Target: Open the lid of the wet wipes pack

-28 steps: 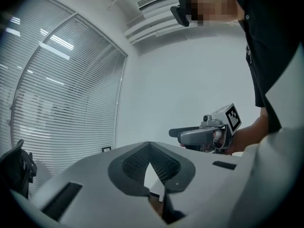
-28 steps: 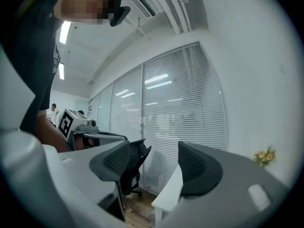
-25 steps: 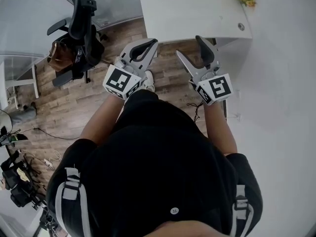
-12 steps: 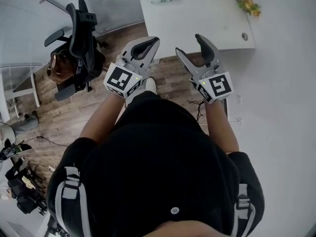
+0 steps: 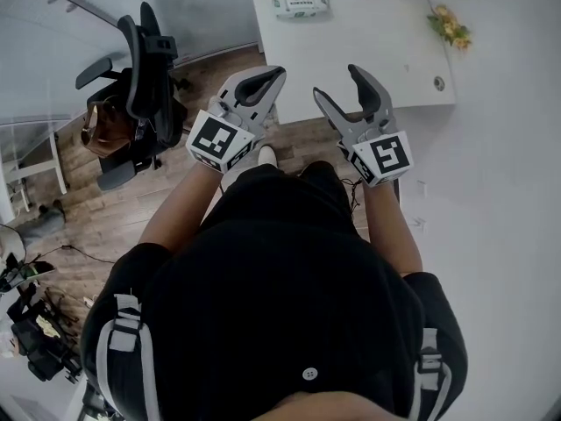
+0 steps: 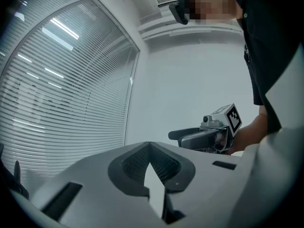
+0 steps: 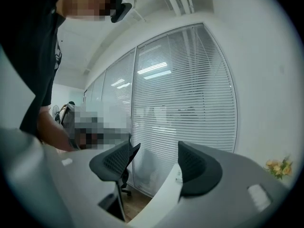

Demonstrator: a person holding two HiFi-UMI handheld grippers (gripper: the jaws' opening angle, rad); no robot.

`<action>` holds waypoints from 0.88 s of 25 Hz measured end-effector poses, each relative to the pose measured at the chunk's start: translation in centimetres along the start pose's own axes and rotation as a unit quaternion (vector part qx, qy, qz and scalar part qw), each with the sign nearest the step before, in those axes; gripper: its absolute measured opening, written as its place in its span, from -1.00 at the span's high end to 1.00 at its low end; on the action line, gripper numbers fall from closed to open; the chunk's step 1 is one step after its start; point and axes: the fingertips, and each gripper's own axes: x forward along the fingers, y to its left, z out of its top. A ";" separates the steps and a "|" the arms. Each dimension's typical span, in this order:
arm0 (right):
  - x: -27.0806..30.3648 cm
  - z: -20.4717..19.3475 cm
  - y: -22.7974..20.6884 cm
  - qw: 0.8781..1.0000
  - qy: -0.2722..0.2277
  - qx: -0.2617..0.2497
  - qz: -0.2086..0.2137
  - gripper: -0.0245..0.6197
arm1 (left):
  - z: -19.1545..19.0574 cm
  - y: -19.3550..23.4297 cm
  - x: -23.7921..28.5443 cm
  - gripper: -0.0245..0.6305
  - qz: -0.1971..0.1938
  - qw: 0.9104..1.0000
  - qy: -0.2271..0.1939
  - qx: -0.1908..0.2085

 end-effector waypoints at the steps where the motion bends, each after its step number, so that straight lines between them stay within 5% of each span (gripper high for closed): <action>1: 0.4 0.0 -0.4 1.000 0.002 0.000 0.001 -0.07 | -0.1 0.4 0.3 0.90 0.001 1.000 0.001 -0.001; 8: 3.7 -0.6 -4.9 1.000 0.002 0.004 0.021 -0.07 | -0.1 3.3 3.7 0.90 0.025 1.000 0.004 -0.003; 22: 11.7 -1.4 -17.2 0.992 0.012 0.005 0.124 -0.06 | -0.5 10.0 13.8 0.90 0.141 0.990 0.023 -0.018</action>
